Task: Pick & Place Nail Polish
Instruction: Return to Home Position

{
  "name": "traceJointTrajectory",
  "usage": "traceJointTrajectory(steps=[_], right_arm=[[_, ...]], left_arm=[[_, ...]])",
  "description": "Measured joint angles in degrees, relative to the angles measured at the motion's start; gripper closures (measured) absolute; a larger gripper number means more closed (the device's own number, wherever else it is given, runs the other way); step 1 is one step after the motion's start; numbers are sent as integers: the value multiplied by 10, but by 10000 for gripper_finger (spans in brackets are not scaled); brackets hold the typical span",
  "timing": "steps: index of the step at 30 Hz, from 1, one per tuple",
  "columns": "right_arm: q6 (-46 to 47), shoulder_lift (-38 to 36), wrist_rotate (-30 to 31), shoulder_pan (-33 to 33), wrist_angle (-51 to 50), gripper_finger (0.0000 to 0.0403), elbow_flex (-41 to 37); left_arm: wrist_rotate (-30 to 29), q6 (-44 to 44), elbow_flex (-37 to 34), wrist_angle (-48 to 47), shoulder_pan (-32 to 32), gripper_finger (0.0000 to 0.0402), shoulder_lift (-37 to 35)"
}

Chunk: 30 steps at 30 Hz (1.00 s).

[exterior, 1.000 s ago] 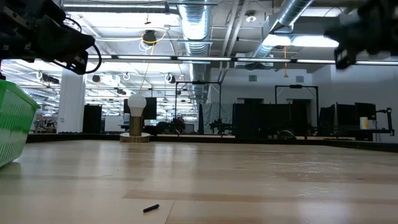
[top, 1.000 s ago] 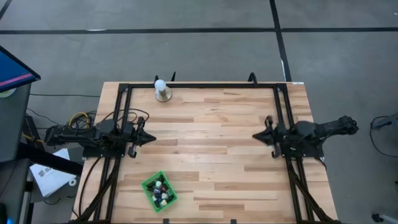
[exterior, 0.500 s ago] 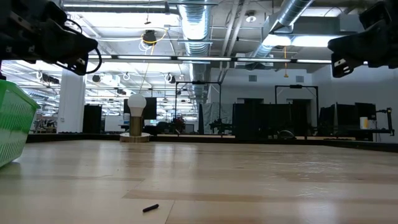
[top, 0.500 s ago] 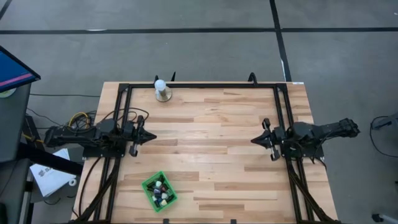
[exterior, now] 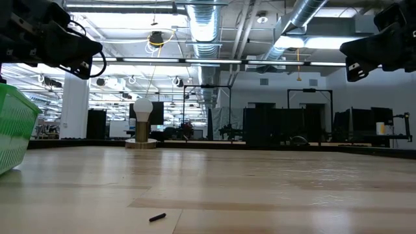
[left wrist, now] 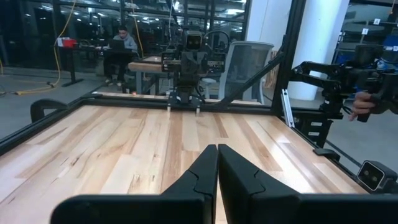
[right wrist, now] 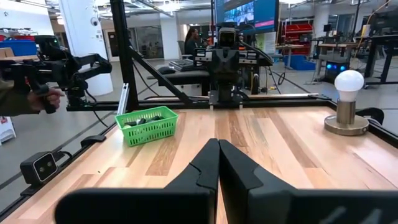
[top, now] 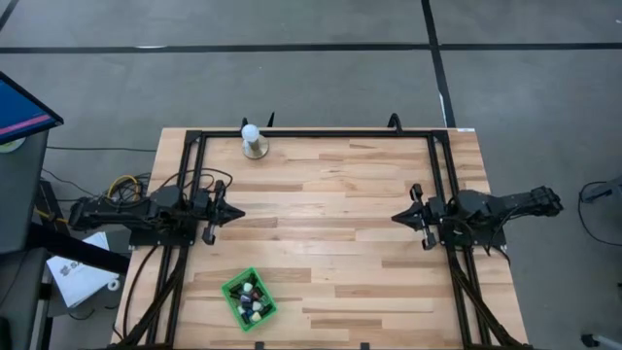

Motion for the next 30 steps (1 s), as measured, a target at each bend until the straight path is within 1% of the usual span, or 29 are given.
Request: traceJointTrajectory(steps=[30], right_arm=[[0, 0, 1, 0, 1, 403, 0]], left_arm=[[0, 0, 0, 9, 0, 394, 0]])
